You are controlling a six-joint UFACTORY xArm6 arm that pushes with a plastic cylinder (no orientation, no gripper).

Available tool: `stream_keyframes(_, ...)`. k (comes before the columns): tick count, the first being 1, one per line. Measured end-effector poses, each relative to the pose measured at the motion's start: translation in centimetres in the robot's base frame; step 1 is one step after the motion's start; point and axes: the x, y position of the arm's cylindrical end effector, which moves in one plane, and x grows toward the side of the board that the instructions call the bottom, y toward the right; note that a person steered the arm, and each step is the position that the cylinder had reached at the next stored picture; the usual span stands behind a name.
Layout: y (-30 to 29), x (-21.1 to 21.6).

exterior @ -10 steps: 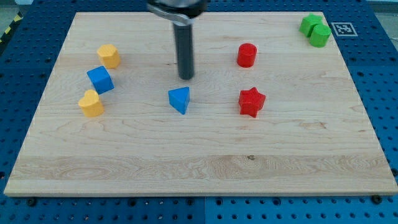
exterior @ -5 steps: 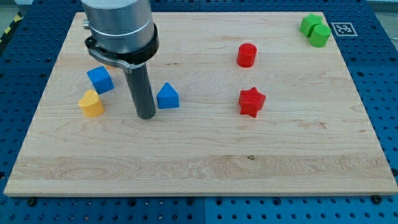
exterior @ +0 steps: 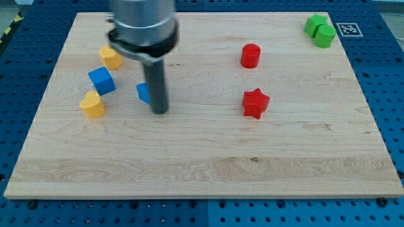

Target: Drag the blue triangle into the right side of the blue cube

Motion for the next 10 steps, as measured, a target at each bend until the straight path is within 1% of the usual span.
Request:
stream_keyframes(1, -1.1, 0.0)
stream_keyframes(2, 5.3, 0.6)
stream_keyframes(3, 6.8, -0.2)
stream_keyframes(4, 3.4, -0.5)
stream_keyframes(5, -2.5, -0.6)
stream_keyframes(6, -5.0, -0.9)
stream_keyframes(7, -1.6, -0.9)
stream_keyframes(8, 1.3, -2.1)
stream_keyframes(9, 1.0, -5.5)
stream_keyframes(10, -1.1, -6.5)
